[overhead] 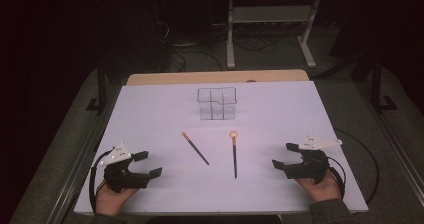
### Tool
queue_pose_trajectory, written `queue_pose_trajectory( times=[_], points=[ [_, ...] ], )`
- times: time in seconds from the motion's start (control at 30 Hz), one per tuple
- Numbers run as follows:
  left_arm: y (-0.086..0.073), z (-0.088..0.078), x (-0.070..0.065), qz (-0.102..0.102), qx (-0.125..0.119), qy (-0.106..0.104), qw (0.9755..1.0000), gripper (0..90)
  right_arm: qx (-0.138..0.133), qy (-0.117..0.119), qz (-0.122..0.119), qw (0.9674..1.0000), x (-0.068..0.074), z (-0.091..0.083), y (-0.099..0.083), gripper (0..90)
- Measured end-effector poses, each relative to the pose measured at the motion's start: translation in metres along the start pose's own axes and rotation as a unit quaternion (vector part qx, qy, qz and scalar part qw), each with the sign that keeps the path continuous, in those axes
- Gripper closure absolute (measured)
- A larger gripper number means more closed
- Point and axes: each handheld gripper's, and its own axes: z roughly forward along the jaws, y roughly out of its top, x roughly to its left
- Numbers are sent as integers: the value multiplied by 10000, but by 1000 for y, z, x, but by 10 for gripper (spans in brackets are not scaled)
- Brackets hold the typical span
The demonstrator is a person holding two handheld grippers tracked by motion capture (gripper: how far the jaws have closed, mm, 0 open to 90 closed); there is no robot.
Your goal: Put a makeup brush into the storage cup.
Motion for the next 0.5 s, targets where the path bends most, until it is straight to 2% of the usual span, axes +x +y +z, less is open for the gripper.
queue_pose_trajectory(
  times=[0.5],
  points=[
    [-1, -2, -2, -27, -19, -41, 10000, 170, 24, 78, 0, 10000, 3, 3, 5, 160]
  ],
)
